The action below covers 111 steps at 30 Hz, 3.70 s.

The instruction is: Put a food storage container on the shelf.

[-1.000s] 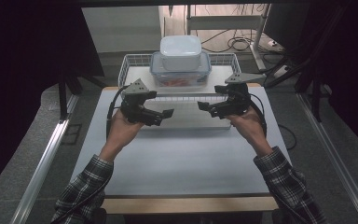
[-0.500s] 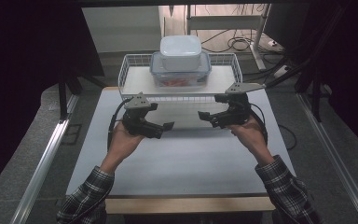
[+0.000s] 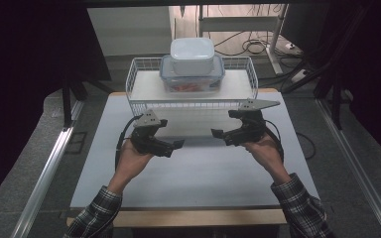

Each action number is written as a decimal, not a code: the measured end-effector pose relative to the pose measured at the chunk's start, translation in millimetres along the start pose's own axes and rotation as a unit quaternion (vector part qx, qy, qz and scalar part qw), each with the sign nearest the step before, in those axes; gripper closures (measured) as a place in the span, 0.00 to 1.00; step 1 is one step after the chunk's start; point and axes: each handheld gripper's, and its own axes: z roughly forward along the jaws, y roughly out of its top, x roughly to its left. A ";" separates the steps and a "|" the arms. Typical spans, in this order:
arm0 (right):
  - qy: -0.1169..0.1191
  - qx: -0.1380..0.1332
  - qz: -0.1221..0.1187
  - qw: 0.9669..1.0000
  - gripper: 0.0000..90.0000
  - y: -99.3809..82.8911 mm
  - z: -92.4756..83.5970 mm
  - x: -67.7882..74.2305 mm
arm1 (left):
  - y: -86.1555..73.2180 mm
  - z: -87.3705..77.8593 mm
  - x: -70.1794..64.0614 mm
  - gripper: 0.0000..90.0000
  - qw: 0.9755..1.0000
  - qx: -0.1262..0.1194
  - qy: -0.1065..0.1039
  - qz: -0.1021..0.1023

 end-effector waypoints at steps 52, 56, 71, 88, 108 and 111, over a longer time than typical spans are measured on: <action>-0.033 0.032 -0.010 0.999 0.02 -56.8 -15.1 18.4 | -60.2 -2.8 -23.5 0.05 0.999 0.029 0.012 -0.018; -0.033 0.034 -0.009 0.999 0.02 -60.1 -17.8 20.7 | -64.0 -5.7 -24.7 0.05 0.999 0.029 0.014 -0.020; -0.032 0.041 -0.005 0.999 0.02 -76.1 -24.2 26.5 | -78.4 -9.7 -31.0 0.05 0.999 0.035 0.015 -0.023; -0.034 0.047 0.003 0.998 0.01 -94.8 -29.0 28.3 | -93.8 -13.8 -34.6 0.05 0.999 0.039 0.014 -0.029; -0.053 0.064 0.000 0.997 0.00 -116.3 -36.3 25.3 | -110.4 -19.8 -36.8 0.02 0.998 0.047 0.022 -0.033; -0.056 0.067 0.001 0.996 0.00 -119.1 -37.5 24.4 | -112.4 -21.1 -36.7 0.01 0.998 0.046 0.024 -0.035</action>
